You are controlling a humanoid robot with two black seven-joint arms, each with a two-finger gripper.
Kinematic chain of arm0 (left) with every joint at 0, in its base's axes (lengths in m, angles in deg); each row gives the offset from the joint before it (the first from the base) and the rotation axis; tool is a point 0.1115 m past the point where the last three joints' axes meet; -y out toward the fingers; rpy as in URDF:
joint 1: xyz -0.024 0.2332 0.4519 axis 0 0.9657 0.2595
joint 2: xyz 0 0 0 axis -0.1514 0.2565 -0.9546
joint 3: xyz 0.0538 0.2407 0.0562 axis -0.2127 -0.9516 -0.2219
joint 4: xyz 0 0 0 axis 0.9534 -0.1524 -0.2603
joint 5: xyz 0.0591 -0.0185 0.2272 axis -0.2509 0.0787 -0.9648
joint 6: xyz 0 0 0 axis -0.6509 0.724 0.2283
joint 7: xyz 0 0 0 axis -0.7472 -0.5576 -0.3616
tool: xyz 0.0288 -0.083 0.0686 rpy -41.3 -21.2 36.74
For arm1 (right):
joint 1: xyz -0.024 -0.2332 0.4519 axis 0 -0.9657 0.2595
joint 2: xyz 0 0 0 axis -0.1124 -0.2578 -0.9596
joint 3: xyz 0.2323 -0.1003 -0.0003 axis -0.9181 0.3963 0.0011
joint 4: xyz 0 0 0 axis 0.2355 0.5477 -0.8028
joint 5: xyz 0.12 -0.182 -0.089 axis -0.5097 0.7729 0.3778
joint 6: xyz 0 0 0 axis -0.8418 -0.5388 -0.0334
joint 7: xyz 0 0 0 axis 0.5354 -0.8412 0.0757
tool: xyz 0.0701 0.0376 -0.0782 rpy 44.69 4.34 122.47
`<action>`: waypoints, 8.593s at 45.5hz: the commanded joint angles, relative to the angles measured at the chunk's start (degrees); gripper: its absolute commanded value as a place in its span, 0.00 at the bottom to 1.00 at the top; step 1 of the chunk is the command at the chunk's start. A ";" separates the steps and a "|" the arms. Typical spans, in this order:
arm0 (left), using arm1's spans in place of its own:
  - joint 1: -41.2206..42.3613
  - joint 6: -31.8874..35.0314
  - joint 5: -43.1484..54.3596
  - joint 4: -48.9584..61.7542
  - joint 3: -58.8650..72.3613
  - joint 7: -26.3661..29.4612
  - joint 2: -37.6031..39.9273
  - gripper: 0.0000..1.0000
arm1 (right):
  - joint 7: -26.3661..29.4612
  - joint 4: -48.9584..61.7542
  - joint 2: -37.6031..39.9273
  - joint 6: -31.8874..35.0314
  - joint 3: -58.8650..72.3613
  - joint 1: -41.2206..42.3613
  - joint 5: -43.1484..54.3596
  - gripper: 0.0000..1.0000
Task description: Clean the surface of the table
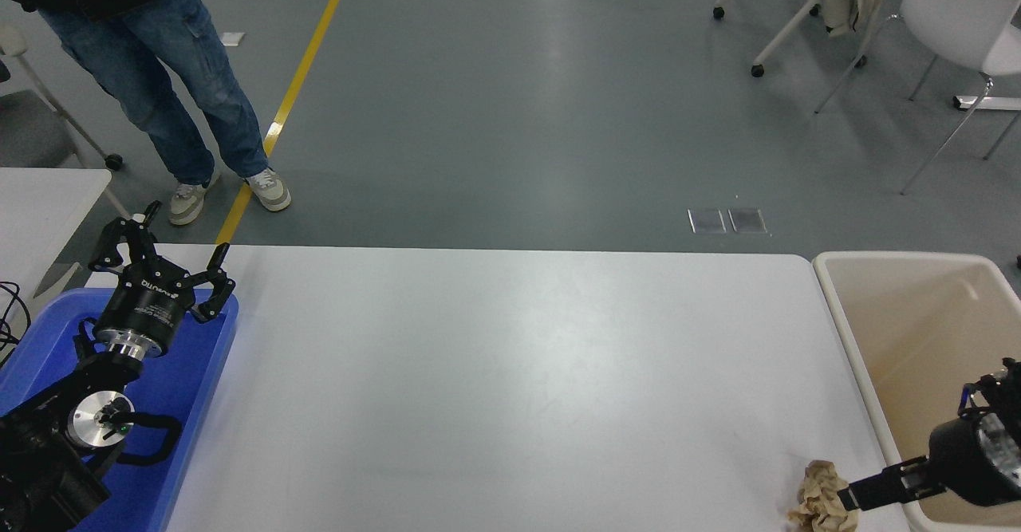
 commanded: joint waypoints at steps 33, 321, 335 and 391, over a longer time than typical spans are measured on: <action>0.00 -0.03 0.00 0.00 -0.01 0.00 -0.05 1.00 | 0.11 9.01 -7.89 -6.90 -6.57 -10.91 -0.69 0.99; 0.00 -0.03 0.00 0.00 -0.01 0.00 0.03 1.00 | 10.66 60.25 -17.75 -17.89 -23.87 -15.84 -63.01 0.98; 0.00 -0.03 0.00 0.00 -0.01 0.00 -0.05 1.00 | 10.57 51.73 -9.82 -17.89 -40.49 -6.78 -63.01 0.98; 0.00 0.06 0.00 0.00 -0.01 0.00 0.03 1.00 | 5.22 25.09 -23.35 -24.31 -73.01 -11.78 -81.12 0.98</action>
